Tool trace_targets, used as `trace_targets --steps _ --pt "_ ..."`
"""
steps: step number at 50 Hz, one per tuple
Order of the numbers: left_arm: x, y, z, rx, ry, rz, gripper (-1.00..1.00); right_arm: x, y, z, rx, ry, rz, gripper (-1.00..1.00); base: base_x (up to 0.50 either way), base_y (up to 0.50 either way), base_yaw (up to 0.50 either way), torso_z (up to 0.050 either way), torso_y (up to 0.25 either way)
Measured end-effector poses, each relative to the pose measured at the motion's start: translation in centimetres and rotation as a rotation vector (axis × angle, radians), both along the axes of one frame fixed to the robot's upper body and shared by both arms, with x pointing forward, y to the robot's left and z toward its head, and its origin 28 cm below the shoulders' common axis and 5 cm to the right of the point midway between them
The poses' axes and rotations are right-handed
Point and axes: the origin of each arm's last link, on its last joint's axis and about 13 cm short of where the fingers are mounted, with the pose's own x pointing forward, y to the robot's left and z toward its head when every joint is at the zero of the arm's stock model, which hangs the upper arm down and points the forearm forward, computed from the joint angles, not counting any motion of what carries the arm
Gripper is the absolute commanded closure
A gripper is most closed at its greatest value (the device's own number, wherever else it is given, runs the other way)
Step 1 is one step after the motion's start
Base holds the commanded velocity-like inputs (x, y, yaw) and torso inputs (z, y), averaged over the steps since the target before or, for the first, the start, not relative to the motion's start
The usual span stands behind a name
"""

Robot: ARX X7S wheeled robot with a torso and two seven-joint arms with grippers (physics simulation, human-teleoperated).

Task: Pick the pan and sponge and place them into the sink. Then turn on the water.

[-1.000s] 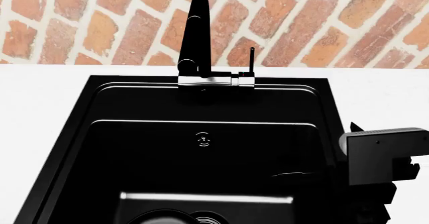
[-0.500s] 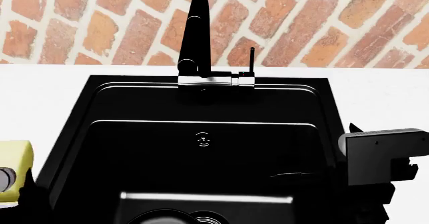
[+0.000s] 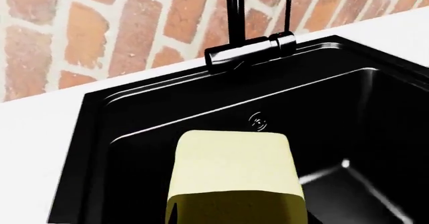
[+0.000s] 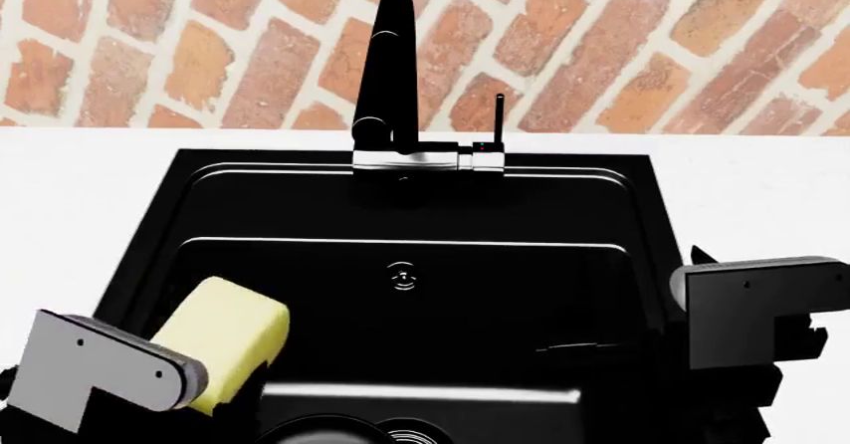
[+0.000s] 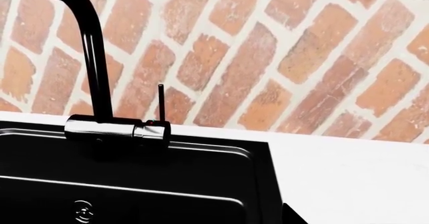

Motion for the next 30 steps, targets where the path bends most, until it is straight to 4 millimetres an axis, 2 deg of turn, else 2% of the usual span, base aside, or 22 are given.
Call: trace_targets --steps 13,30 --pt "0.0 -1.5 -0.6 0.045 0.074 -0.159 1.0 -0.1 0.0 -0.3 0.005 0.007 0.002 -1.0 0.0 0.0 0.0 0.0 0.0" --pt "1.8 -1.8 -1.9 0.093 0.219 -0.204 1.0 -0.2 0.0 -0.5 0.011 0.015 0.001 -1.0 0.0 0.0 0.0 0.0 0.0"
